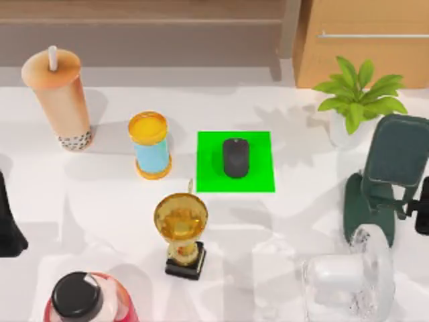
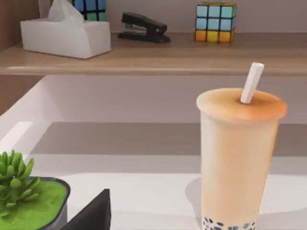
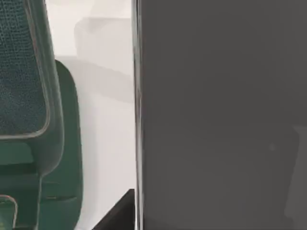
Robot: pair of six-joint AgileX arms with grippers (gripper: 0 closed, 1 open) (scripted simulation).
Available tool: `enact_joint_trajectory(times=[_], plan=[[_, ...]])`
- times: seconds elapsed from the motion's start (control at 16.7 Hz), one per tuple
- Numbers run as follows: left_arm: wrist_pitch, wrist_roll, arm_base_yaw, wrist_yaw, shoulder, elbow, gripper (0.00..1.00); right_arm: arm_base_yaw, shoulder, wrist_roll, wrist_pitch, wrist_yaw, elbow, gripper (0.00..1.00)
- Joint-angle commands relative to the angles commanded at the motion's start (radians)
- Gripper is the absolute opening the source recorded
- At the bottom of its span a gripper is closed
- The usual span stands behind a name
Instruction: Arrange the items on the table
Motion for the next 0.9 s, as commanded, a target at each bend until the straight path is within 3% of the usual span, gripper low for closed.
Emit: enact_joint_trajectory(times=[0.42, 0.9], plan=[[0.000, 0.000, 0.000, 0.000, 0.000, 0.000, 1.00, 0.323, 0.064, 0.087, 0.240, 0.245, 0.002, 0.00], [0.000, 0.000, 0.000, 0.000, 0.000, 0.000, 1.00, 0.349, 0.067, 0.086, 0.269, 0.259, 0.005, 0.00]])
